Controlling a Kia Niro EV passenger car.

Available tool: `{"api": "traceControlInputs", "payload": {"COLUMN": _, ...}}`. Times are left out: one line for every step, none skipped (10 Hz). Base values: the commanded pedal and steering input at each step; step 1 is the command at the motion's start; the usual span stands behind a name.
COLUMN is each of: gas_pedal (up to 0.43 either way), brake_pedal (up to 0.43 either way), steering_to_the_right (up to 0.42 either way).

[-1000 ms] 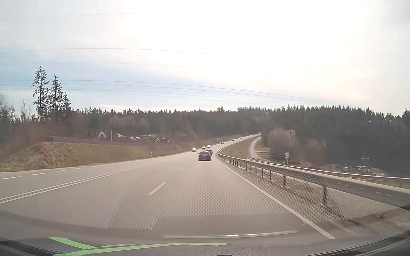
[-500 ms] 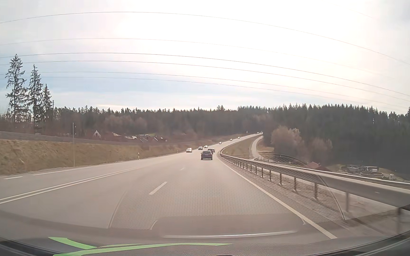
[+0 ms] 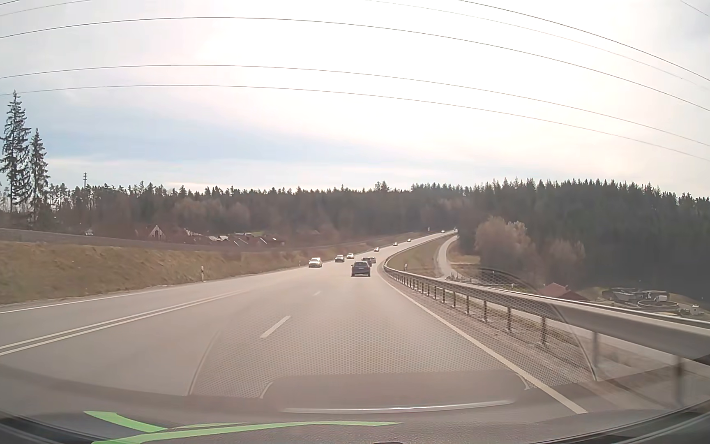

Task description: Follow the waypoints while adhering to traffic rules and regulations

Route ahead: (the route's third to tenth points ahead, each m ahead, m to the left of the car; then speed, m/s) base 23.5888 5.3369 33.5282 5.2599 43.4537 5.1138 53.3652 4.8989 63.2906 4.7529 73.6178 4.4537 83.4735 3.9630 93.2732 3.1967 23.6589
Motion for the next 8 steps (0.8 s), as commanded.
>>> {"api": "traceControlInputs", "payload": {"gas_pedal": 0.087, "brake_pedal": 0.000, "steering_to_the_right": 0.001}}
{"api": "traceControlInputs", "payload": {"gas_pedal": 0.087, "brake_pedal": 0.000, "steering_to_the_right": 0.001}}
{"api": "traceControlInputs", "payload": {"gas_pedal": 0.087, "brake_pedal": 0.000, "steering_to_the_right": 0.001}}
{"api": "traceControlInputs", "payload": {"gas_pedal": 0.087, "brake_pedal": 0.000, "steering_to_the_right": 0.002}}
{"api": "traceControlInputs", "payload": {"gas_pedal": 0.087, "brake_pedal": 0.000, "steering_to_the_right": 0.002}}
{"api": "traceControlInputs", "payload": {"gas_pedal": 0.087, "brake_pedal": 0.000, "steering_to_the_right": 0.003}}
{"api": "traceControlInputs", "payload": {"gas_pedal": 0.087, "brake_pedal": 0.000, "steering_to_the_right": 0.004}}
{"api": "traceControlInputs", "payload": {"gas_pedal": 0.098, "brake_pedal": 0.000, "steering_to_the_right": 0.004}}
